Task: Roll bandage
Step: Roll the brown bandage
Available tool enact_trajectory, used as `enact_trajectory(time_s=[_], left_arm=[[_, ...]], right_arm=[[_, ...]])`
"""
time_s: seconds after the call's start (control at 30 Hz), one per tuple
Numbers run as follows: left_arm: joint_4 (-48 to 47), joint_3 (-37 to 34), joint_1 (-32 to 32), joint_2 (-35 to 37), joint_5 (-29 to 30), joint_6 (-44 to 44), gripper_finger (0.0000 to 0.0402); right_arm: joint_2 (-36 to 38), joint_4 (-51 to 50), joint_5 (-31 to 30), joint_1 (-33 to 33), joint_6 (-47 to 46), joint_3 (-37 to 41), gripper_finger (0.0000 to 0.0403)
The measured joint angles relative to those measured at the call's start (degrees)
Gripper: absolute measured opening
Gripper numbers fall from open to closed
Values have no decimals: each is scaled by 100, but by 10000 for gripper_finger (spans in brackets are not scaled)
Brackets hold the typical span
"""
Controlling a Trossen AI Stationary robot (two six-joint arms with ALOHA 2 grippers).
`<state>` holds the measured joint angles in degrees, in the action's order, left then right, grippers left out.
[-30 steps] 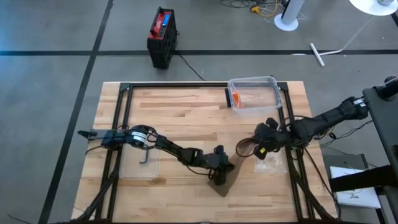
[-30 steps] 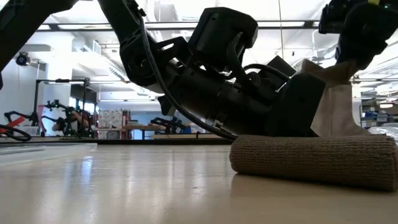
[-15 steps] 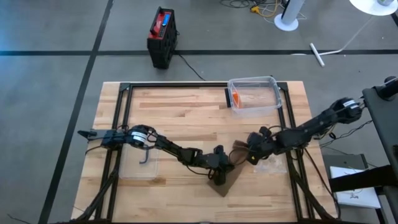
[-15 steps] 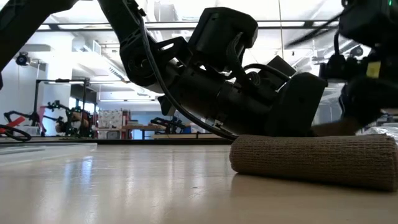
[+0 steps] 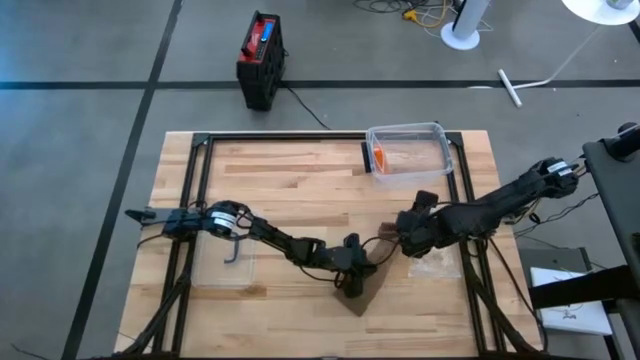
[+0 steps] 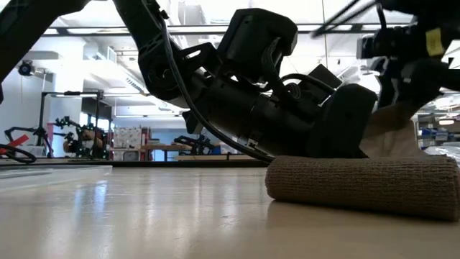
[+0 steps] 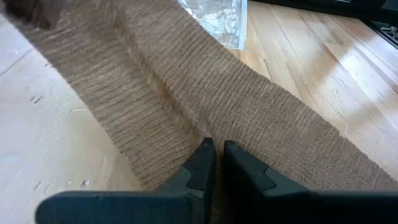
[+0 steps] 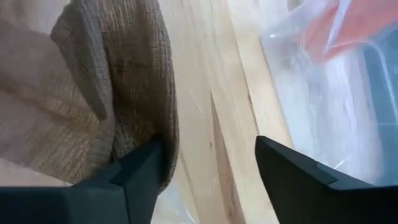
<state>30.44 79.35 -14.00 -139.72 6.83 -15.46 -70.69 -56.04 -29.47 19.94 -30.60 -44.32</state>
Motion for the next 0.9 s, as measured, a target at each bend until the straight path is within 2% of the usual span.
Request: enact_trajectory(time_s=[0.13,0.33,0.47,0.67,0.9], left_arm=[[3,0,0,0,0,0,32],[11,-2,0,0,-1,0,32],[11,-2,0,0,-2,0,32],[11,-2,0,0,-7,0,32],[13,-2,0,0,-9,2,32]], right_arm=[[13,375,330,-63,5,67,260],[-251,2159,1369,-61,-292,649,264],[-532,2211,2056,-87,-393,764,256],[-538,1408,2142,-87,-398,330,250],[-485,2483,1835,-39,-372,158,247]])
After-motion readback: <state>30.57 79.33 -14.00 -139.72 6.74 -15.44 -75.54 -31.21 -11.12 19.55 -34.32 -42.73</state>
